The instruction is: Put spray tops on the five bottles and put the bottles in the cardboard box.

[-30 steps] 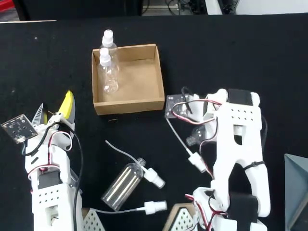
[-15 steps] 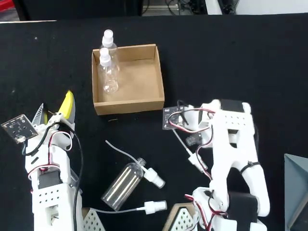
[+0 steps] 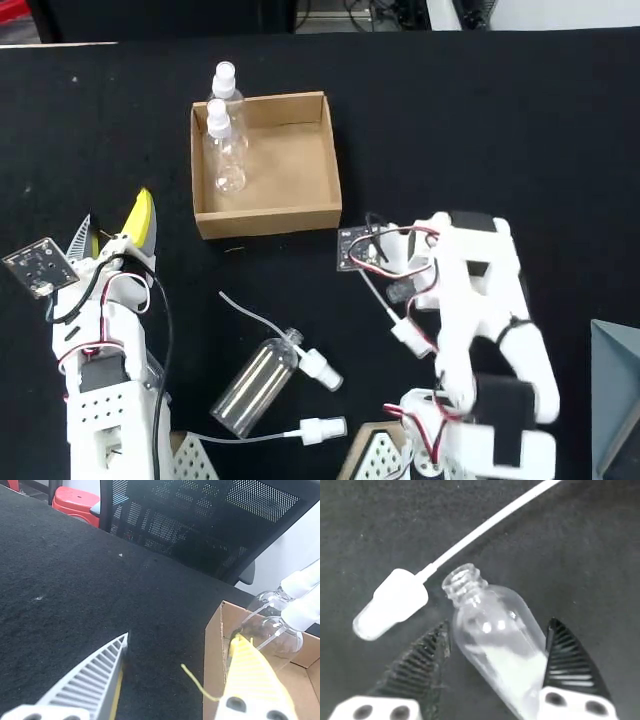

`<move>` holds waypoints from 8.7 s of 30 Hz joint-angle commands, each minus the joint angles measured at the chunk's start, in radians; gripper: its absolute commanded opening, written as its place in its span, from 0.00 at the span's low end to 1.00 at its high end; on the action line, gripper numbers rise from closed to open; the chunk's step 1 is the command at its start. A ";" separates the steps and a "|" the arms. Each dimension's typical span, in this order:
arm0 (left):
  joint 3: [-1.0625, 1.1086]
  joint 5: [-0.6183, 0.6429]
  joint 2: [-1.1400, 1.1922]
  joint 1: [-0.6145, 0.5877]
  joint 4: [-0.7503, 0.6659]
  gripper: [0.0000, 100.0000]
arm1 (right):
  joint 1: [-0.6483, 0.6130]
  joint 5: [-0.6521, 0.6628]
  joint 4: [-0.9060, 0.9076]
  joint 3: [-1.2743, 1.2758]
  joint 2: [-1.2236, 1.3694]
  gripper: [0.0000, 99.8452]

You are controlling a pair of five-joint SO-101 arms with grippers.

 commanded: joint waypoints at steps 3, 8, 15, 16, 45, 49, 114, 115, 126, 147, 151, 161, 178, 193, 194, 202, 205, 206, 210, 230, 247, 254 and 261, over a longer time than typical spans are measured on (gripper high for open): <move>0.024 -0.008 -0.014 0.004 0.000 0.30 | 0.000 -0.098 -0.058 -0.061 0.084 0.24; 0.024 -0.008 -0.014 0.004 0.000 0.30 | -0.003 -0.230 -0.055 -0.119 0.127 0.24; 0.024 -0.008 -0.014 0.002 0.000 0.30 | -0.008 -0.404 -0.052 -0.150 0.139 0.25; 0.024 -0.008 -0.014 0.002 0.000 0.30 | -0.008 -0.410 -0.051 -0.150 0.139 0.25; 0.024 -0.008 -0.014 -0.001 0.000 0.30 | 0.069 -0.235 -0.002 -0.140 0.140 0.30; 0.024 -0.008 -0.014 0.002 0.000 0.30 | 0.069 -0.238 -0.002 -0.143 0.140 0.23; 0.018 -0.002 -0.014 0.005 0.008 0.30 | -0.123 -1.290 0.117 -0.170 -0.311 0.11; 0.018 -0.003 -0.014 0.005 0.008 0.30 | -0.123 -1.290 0.117 -0.162 -0.315 0.11; -0.019 -0.012 -0.014 -0.007 0.044 0.30 | -0.115 -1.352 0.018 -0.061 -0.325 0.11; -0.559 -0.226 -0.014 0.134 0.712 0.27 | -0.003 -1.528 -0.109 0.024 -0.326 0.11; -0.610 -0.327 -0.012 0.254 0.776 0.24 | -0.002 -1.620 -0.110 0.019 -0.326 0.11; -0.699 -0.491 -0.003 0.535 0.980 0.23 | 0.081 -1.674 -0.146 0.022 -0.325 0.12; -0.668 -0.549 -0.002 0.931 1.145 0.24 | 0.124 -1.720 -0.180 0.028 -0.321 0.11; -0.591 -0.611 0.032 1.107 1.146 0.24 | 0.123 -1.720 -0.181 0.028 -0.317 0.11; -0.595 -0.611 0.054 1.116 1.143 0.24 | 0.121 -1.720 -0.181 0.028 -0.317 0.11; -0.685 -0.612 0.331 1.152 1.122 0.24 | 0.120 -1.718 -0.181 0.030 -0.317 0.11; -0.720 -0.614 0.384 1.175 1.123 0.24 | 0.117 -1.717 -0.181 0.036 -0.317 0.11; -0.728 -0.618 0.396 1.185 1.123 0.24 | 0.117 -1.717 -0.183 0.041 -0.318 0.11; -0.743 -0.704 0.448 1.241 1.123 0.24 | 0.117 -1.715 -0.183 0.045 -0.323 0.12; -0.654 -0.741 0.712 1.247 0.824 0.23 | 0.126 -1.718 -0.183 0.042 -0.325 0.11; -0.622 -0.766 0.721 1.158 0.778 0.23 | 0.126 -1.718 -0.183 0.042 -0.325 0.11; -0.598 -0.717 0.721 1.093 0.690 0.23 | 0.124 -1.718 -0.183 0.044 -0.325 0.11; -0.631 -0.624 0.721 1.004 0.678 0.23 | 0.124 -1.718 -0.183 0.045 -0.325 0.11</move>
